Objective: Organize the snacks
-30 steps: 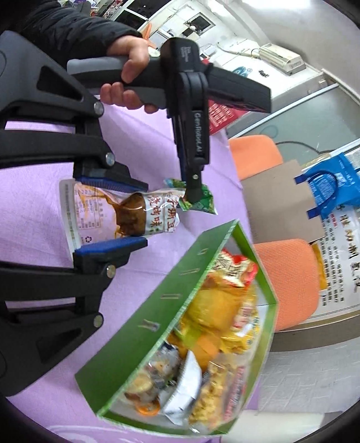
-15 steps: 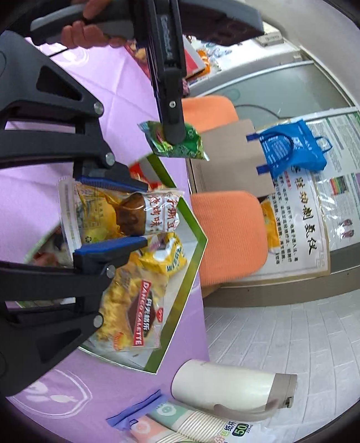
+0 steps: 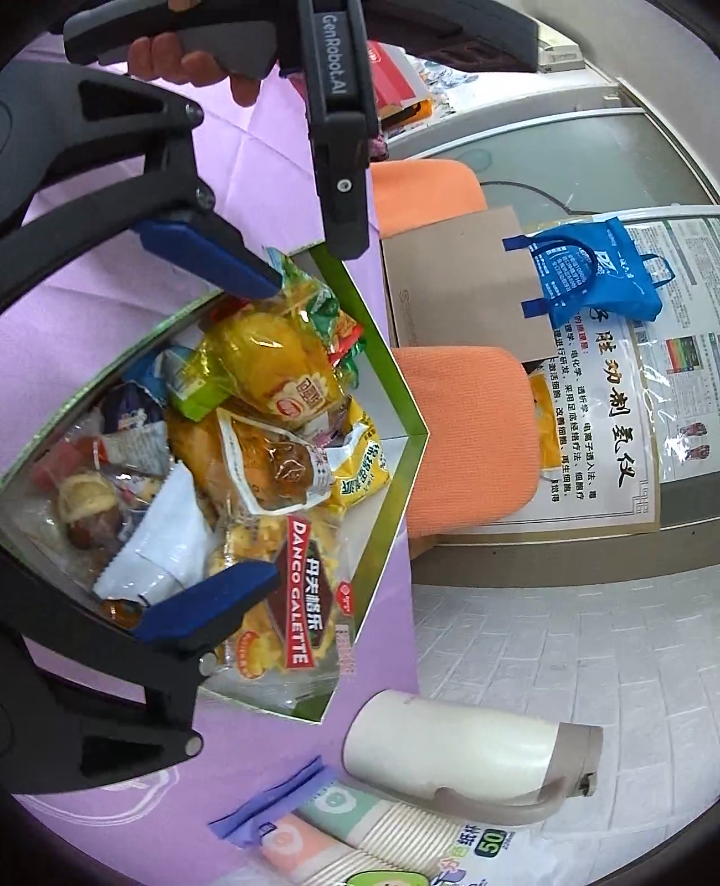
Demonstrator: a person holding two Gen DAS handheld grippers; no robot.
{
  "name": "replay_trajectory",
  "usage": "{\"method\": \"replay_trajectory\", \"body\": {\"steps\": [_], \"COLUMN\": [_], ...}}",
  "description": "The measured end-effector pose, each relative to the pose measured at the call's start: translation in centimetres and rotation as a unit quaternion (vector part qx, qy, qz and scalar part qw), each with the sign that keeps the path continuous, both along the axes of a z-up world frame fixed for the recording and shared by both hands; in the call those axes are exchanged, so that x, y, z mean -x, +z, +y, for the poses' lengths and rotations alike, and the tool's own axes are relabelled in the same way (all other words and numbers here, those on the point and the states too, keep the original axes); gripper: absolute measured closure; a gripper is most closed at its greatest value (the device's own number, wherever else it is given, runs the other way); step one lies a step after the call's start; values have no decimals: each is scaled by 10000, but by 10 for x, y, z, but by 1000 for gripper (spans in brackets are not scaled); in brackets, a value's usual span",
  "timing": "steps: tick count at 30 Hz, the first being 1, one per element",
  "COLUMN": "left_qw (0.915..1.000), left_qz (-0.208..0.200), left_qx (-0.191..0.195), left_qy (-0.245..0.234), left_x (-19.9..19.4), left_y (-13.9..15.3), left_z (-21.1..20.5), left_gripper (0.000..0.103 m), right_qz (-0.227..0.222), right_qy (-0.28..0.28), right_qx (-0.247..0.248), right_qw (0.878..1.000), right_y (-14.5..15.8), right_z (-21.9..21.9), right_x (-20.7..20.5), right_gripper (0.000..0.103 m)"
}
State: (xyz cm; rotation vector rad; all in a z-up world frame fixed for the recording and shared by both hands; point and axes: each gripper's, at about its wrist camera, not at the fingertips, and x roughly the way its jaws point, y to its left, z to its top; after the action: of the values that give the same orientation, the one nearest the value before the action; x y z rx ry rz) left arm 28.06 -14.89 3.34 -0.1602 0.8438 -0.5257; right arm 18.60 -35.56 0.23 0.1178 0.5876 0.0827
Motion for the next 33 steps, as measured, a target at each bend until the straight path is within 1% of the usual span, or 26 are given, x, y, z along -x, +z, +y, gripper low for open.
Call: {"method": "replay_trajectory", "body": {"steps": [3,5,6,7,9,12,14,16,19,21,24,29,33], "left_qw": [9998,9992,9988,9984,9982,9981,9977,9979,9966,9957,9951,9945,9928], "left_qz": [-186,-360,-465,-535,-554,-531,-525,-461,-566,-566,-505,-391,-537], "left_qx": [51,77,78,59,-1,-229,-374,-400,-555,-689,-833,-964,-1048], "left_qy": [87,123,143,162,233,192,211,204,205,244,147,132,233], "left_x": [12,26,35,45,64,93,114,133,158,172,185,193,200], "left_y": [11,21,27,30,33,28,19,9,-2,-10,-19,-30,-28], "left_z": [10,18,22,27,34,42,45,48,47,46,43,41,40], "left_gripper": [12,12,12,11,3,1,1,1,1,1,1,1,1], "right_qz": [-79,-168,-195,-227,-327,-320,-288,-254,-141,-53,90,372,400], "right_qy": [0,-14,-43,-90,-162,-147,-195,-281,-375,-445,-500,-617,-638], "right_qx": [-1,45,72,92,86,41,97,149,207,255,280,168,151], "right_qw": [10000,9998,9998,9997,9993,9994,9993,9992,9990,9987,9983,9973,9970], "right_y": [13,26,32,37,46,49,46,41,27,18,5,-15,-19], "right_z": [-1,0,0,0,1,0,2,2,3,4,3,-1,-3], "right_x": [16,33,41,50,68,97,113,128,148,159,170,177,181], "right_gripper": [8,7,5,1,1,1,1,1,1,1,1,1,1]}}
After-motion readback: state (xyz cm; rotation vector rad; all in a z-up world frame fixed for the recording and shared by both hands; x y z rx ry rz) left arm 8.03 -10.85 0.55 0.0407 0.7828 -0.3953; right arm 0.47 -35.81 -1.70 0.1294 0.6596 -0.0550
